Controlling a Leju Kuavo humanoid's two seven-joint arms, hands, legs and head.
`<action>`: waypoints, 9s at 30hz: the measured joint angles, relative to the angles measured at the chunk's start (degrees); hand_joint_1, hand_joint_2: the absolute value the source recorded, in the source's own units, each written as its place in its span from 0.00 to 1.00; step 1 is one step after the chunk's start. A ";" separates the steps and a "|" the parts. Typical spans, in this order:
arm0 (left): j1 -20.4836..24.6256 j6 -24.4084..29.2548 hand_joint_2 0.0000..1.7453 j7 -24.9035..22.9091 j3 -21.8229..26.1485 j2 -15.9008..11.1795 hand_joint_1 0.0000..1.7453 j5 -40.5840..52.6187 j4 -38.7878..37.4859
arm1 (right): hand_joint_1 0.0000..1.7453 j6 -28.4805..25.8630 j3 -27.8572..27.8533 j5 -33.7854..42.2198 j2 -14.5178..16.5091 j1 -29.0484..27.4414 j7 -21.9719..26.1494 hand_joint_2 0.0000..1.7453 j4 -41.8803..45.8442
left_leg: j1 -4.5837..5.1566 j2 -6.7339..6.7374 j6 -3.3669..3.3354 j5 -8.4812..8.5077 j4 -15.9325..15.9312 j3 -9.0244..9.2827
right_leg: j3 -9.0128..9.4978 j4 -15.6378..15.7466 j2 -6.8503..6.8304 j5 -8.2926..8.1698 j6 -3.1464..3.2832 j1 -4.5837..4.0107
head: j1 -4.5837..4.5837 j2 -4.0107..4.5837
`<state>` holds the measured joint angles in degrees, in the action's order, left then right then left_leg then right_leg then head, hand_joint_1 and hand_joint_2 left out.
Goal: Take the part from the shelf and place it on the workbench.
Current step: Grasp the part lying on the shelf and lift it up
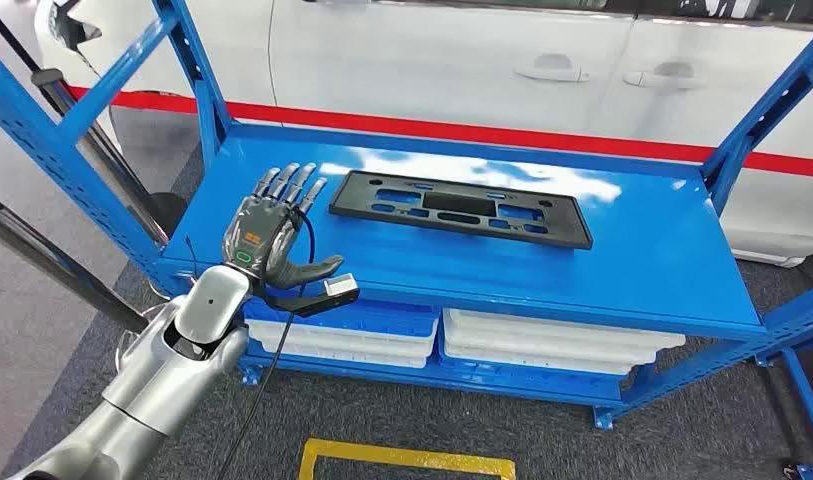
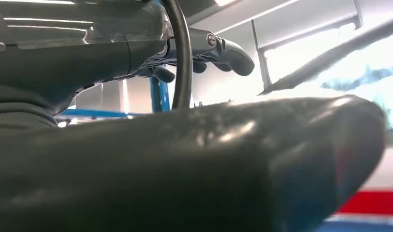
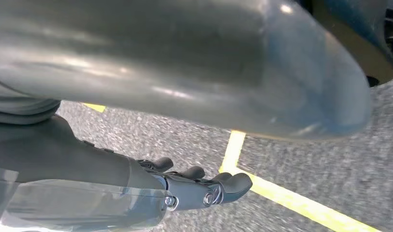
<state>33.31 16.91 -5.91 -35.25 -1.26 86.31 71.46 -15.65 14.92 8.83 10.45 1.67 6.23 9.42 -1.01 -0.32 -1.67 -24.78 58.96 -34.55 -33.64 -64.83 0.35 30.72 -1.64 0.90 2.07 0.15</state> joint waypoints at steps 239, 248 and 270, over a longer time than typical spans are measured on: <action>4.30 6.57 1.00 4.40 -1.73 5.76 0.00 -4.20 -31.22 | 0.00 1.17 1.67 2.13 -0.37 0.29 7.42 0.00 0.02 | 0.95 -0.04 1.06 -0.25 -0.32 0.54 | 1.25 6.56 0.53 -3.51 1.34 -0.53 | -0.01 0.00; 4.22 7.03 1.00 4.19 -1.72 6.00 1.00 -3.61 -32.82 | 0.00 0.97 1.67 2.52 -0.37 0.26 7.71 0.00 0.02 | 0.95 -0.04 1.06 -0.24 -0.32 0.54 | 1.27 6.55 0.53 -3.51 1.34 -0.54 | -0.01 0.00; 4.14 6.69 1.00 3.44 -0.70 6.02 1.00 -3.09 -33.26 | 0.00 0.11 1.67 2.36 -0.39 0.25 8.11 0.00 0.02 | 0.93 -0.04 1.07 -0.25 -0.31 0.53 | 1.23 6.54 0.56 -3.50 1.34 -0.53 | -0.01 0.00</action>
<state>37.45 23.60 -2.47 -35.95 4.76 83.22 38.21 -15.54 16.59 11.19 10.05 1.93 14.34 9.44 -0.08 -0.36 -0.60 -25.02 58.64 -34.02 -32.41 -58.29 0.91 27.22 -0.30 0.36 2.05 0.15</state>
